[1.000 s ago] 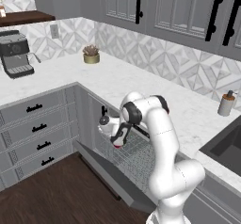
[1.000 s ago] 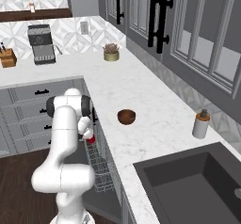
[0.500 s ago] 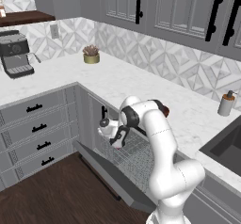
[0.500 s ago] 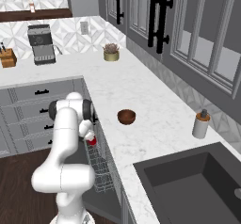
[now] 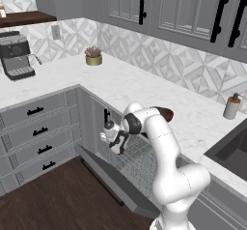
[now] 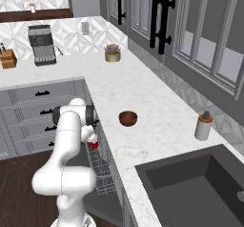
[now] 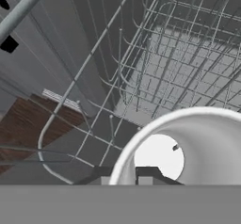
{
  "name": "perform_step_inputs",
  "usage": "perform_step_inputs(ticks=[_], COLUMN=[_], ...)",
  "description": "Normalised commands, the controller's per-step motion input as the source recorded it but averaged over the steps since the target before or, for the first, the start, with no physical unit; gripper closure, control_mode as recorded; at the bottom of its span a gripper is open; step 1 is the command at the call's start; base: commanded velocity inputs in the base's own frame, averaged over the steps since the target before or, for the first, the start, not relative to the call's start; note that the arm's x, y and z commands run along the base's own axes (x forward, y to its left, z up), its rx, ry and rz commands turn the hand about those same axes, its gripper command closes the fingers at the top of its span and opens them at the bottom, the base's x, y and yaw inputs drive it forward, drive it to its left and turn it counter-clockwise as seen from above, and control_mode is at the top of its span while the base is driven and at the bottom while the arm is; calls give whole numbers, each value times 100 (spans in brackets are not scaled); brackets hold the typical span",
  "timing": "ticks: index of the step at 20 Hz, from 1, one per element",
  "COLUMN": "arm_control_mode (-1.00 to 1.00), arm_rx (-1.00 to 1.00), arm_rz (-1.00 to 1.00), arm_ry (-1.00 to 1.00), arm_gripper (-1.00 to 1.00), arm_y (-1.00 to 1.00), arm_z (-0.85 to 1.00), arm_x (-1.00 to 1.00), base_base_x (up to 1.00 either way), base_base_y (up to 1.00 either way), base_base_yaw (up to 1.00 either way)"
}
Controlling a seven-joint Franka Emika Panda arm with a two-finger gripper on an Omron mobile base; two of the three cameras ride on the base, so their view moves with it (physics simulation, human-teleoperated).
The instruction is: Pick up the cup and bowl from the counter, place them in the dishwasher, and close the dishwasher door.
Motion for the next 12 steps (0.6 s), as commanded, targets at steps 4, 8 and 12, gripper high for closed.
perform_step_inputs(ticks=[4, 8, 12], arm_control_mode=[-100, -100, -100], arm_rx=[1, 1, 0], arm_rz=[3, 2, 0], arm_ry=[8, 3, -2], arm_gripper=[-100, -100, -100], arm_y=[32, 47, 69], arm_z=[-36, -6, 27], arm_x=[-5, -44, -75], base_base_x=[0, 0, 0], base_base_y=[0, 0, 0], base_base_yaw=[0, 0, 0])
